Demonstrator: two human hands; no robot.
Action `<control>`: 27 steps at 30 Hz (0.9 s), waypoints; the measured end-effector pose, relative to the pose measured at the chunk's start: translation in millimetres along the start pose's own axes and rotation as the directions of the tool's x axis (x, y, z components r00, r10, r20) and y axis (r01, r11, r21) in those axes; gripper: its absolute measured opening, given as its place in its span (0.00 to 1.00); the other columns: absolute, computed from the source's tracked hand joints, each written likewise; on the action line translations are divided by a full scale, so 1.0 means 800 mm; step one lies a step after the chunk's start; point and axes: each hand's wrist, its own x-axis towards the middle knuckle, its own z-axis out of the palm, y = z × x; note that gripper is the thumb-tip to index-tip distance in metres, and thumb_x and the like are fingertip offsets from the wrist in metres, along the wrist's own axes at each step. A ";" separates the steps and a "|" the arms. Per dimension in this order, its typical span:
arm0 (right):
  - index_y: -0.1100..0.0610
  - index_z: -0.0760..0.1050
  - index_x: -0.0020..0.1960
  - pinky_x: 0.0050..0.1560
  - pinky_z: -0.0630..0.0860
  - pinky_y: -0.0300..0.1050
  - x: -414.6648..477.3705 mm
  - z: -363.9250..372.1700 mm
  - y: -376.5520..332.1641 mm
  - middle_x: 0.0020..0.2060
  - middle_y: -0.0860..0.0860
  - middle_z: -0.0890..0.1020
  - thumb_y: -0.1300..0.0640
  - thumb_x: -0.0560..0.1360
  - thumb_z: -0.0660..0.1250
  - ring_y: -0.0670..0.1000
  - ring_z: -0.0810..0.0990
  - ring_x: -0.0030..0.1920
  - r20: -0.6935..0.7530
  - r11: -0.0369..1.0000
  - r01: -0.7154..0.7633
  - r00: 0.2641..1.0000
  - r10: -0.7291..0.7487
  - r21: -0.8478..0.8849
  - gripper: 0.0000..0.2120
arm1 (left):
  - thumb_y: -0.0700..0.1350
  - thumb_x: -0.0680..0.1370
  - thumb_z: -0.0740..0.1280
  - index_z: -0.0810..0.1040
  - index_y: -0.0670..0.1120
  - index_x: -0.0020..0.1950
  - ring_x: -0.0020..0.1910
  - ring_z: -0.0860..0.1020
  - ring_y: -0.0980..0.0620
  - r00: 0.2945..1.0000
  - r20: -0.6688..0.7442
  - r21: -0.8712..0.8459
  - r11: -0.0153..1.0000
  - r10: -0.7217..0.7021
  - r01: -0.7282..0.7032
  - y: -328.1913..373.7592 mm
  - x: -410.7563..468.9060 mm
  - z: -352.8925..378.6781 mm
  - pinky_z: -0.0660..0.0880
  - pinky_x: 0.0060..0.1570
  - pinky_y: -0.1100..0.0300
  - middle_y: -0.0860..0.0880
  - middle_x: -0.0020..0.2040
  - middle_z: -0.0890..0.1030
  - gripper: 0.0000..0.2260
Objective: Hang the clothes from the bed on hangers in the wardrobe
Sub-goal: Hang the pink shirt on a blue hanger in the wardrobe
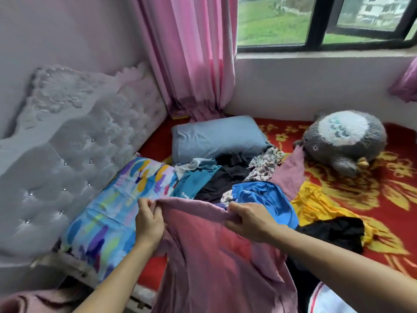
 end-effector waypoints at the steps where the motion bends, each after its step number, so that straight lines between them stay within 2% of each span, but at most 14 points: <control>1: 0.49 0.70 0.42 0.31 0.68 0.43 0.016 0.003 -0.014 0.35 0.47 0.81 0.44 0.70 0.66 0.51 0.78 0.35 -0.024 0.995 0.094 0.995 -0.095 -0.027 0.10 | 0.39 0.78 0.65 0.67 0.41 0.49 0.39 0.78 0.40 1.000 -0.010 0.010 1.000 0.014 -0.014 -0.007 -0.007 -0.024 0.70 0.38 0.51 0.45 0.38 0.75 0.07; 4: 0.47 0.75 0.46 0.26 0.71 0.42 0.063 0.013 -0.066 0.36 0.45 0.83 0.47 0.72 0.64 0.52 0.81 0.33 -0.086 0.956 0.267 0.957 -0.278 -0.121 0.06 | 0.51 0.74 0.71 0.75 0.47 0.54 0.40 0.78 0.49 0.984 0.006 0.205 0.962 0.180 -0.178 -0.042 -0.033 -0.108 0.74 0.40 0.54 0.49 0.41 0.80 0.13; 7: 0.48 0.79 0.42 0.22 0.69 0.40 0.086 0.036 -0.133 0.31 0.45 0.82 0.44 0.73 0.58 0.52 0.80 0.28 -0.085 0.903 0.399 0.906 -0.415 -0.159 0.13 | 0.56 0.74 0.66 0.79 0.51 0.46 0.35 0.79 0.50 0.949 -0.001 0.400 0.870 0.314 -0.287 -0.083 -0.079 -0.196 0.76 0.34 0.57 0.53 0.37 0.80 0.10; 10: 0.52 0.78 0.42 0.23 0.69 0.43 0.084 0.062 -0.223 0.33 0.46 0.78 0.50 0.76 0.60 0.52 0.79 0.33 -0.152 0.788 0.610 0.774 -0.615 -0.083 0.10 | 0.50 0.75 0.64 0.79 0.47 0.43 0.32 0.77 0.48 0.930 -0.177 0.523 0.831 0.323 -0.190 -0.113 -0.137 -0.284 0.72 0.31 0.57 0.52 0.35 0.77 0.08; 12: 0.54 0.77 0.46 0.25 0.70 0.45 0.076 0.076 -0.293 0.37 0.48 0.77 0.57 0.75 0.65 0.52 0.77 0.36 -0.178 0.687 0.724 0.669 -0.722 -0.062 0.02 | 0.46 0.76 0.62 0.79 0.45 0.43 0.34 0.76 0.48 0.892 -0.300 0.567 0.815 0.338 -0.118 -0.133 -0.183 -0.340 0.70 0.34 0.58 0.51 0.36 0.77 0.08; 14: 0.54 0.74 0.48 0.23 0.70 0.46 0.060 0.090 -0.367 0.39 0.49 0.76 0.62 0.70 0.71 0.52 0.77 0.35 -0.171 0.612 0.790 0.599 -0.782 -0.028 0.09 | 0.40 0.76 0.63 0.78 0.44 0.45 0.36 0.76 0.51 0.870 -0.400 0.533 0.845 0.290 -0.037 -0.151 -0.235 -0.394 0.69 0.36 0.61 0.51 0.39 0.79 0.05; 16: 0.54 0.70 0.48 0.20 0.68 0.46 0.038 0.107 -0.439 0.38 0.50 0.75 0.64 0.65 0.72 0.54 0.76 0.31 -0.157 0.568 0.823 0.562 -0.812 0.002 0.16 | 0.35 0.77 0.65 0.77 0.44 0.46 0.34 0.78 0.53 0.853 -0.474 0.494 0.868 0.218 0.053 -0.172 -0.290 -0.446 0.72 0.33 0.62 0.51 0.38 0.80 0.05; 19: 0.55 0.71 0.48 0.19 0.68 0.47 -0.003 0.127 -0.545 0.38 0.50 0.76 0.63 0.65 0.67 0.57 0.76 0.28 -0.146 0.491 0.871 0.487 -0.861 0.011 0.13 | 0.37 0.78 0.64 0.74 0.43 0.45 0.32 0.78 0.50 0.812 -0.549 0.514 0.846 0.199 0.140 -0.196 -0.370 -0.523 0.75 0.28 0.53 0.50 0.35 0.79 0.04; 21: 0.55 0.72 0.50 0.20 0.69 0.46 -0.030 0.143 -0.609 0.38 0.50 0.78 0.62 0.66 0.66 0.58 0.77 0.29 -0.134 0.438 0.899 0.438 -0.889 0.032 0.13 | 0.41 0.80 0.61 0.73 0.46 0.44 0.31 0.76 0.52 0.779 -0.587 0.545 0.819 0.220 0.180 -0.210 -0.418 -0.573 0.74 0.28 0.54 0.53 0.35 0.76 0.05; 24: 0.52 0.68 0.56 0.22 0.73 0.49 -0.068 0.166 -0.697 0.41 0.49 0.79 0.59 0.70 0.66 0.60 0.79 0.30 -0.083 0.381 0.920 0.388 -0.918 0.091 0.15 | 0.42 0.81 0.61 0.72 0.49 0.42 0.30 0.72 0.57 0.718 -0.661 0.535 0.808 0.218 0.247 -0.230 -0.482 -0.640 0.68 0.28 0.59 0.56 0.33 0.73 0.08; 27: 0.51 0.69 0.58 0.28 0.75 0.50 -0.101 0.183 -0.774 0.46 0.49 0.80 0.55 0.75 0.60 0.61 0.80 0.34 -0.041 0.302 0.948 0.308 -0.951 0.101 0.12 | 0.42 0.81 0.61 0.71 0.49 0.42 0.29 0.72 0.56 0.649 -0.734 0.488 0.820 0.199 0.300 -0.248 -0.535 -0.695 0.68 0.30 0.54 0.55 0.31 0.71 0.08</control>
